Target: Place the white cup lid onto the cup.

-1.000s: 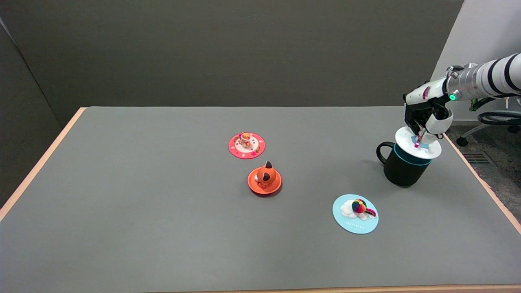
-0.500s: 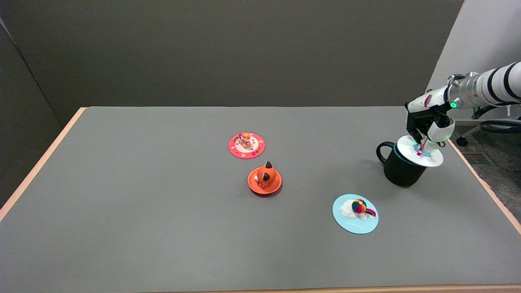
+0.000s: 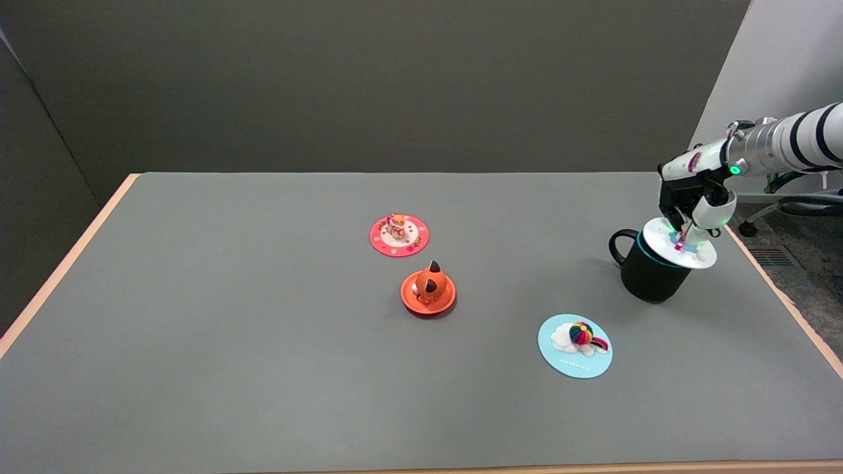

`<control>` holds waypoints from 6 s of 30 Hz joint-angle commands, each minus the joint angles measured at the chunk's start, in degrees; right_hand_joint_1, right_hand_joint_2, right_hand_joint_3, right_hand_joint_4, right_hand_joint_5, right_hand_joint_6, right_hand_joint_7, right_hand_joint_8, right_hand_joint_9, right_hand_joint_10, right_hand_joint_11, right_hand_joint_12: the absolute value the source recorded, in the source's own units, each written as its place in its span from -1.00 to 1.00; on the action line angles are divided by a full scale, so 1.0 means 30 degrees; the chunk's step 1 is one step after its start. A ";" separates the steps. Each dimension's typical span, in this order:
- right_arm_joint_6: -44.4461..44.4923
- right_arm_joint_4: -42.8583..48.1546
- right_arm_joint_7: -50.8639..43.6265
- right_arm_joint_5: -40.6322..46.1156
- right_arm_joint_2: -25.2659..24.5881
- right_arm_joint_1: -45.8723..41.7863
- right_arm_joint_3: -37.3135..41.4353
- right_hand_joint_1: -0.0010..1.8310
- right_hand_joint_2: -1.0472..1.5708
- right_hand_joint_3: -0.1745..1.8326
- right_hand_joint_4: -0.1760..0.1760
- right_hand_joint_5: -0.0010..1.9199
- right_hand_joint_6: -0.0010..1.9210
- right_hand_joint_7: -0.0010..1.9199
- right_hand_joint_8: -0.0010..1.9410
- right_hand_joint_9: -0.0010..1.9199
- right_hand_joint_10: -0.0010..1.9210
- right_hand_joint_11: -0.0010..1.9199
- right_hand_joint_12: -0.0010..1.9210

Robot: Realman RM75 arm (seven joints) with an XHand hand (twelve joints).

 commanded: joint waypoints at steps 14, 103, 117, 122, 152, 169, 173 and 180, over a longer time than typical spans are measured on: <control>0.0510 -0.0221 0.0114 0.0068 -0.0050 0.0165 -0.0325 0.33 0.58 -0.59 -0.10 -0.05 0.06 0.01 0.22 -0.11 0.10 -0.33 -0.11; 0.1442 -0.0160 0.0961 0.0021 -0.0076 0.0012 -0.0964 -0.10 0.18 0.13 -0.63 -0.26 -0.76 -0.28 -0.81 -0.29 -0.77 -0.50 -0.42; 0.1576 -0.0267 0.0891 -0.0006 -0.0076 0.0145 -0.0831 -0.13 0.16 0.11 -0.66 -0.28 -0.77 -0.27 -0.81 -0.28 -0.77 -0.50 -0.42; 0.1629 -0.0267 0.0913 -0.0006 -0.0076 0.0172 -0.0831 -0.15 0.11 0.10 -0.63 -0.42 -0.80 -0.29 -0.80 -0.30 -0.77 -0.50 -0.41; 0.5385 -0.2848 0.3706 -0.0938 -0.0103 0.0375 -0.1202 -0.21 0.06 0.10 -0.77 -0.66 -0.84 -0.39 -0.81 -0.37 -0.76 -0.52 -0.43; 0.6280 -0.2799 0.4460 -0.1175 -0.0119 0.0282 -0.2429 -0.22 0.10 0.08 -0.63 -0.55 -0.82 -0.33 -0.79 -0.31 -0.77 -0.50 -0.49; 0.6168 -0.2232 0.4445 -0.1025 -0.0150 0.0271 -0.2330 -0.23 0.11 0.08 -0.59 -0.49 -0.81 -0.30 -0.79 -0.31 -0.77 -0.50 -0.50; 0.5287 -0.2184 0.4455 -0.1124 -0.0129 -0.0245 -0.2086 -0.23 0.12 0.08 -0.54 -0.42 -0.80 -0.27 -0.79 -0.29 -0.77 -0.50 -0.48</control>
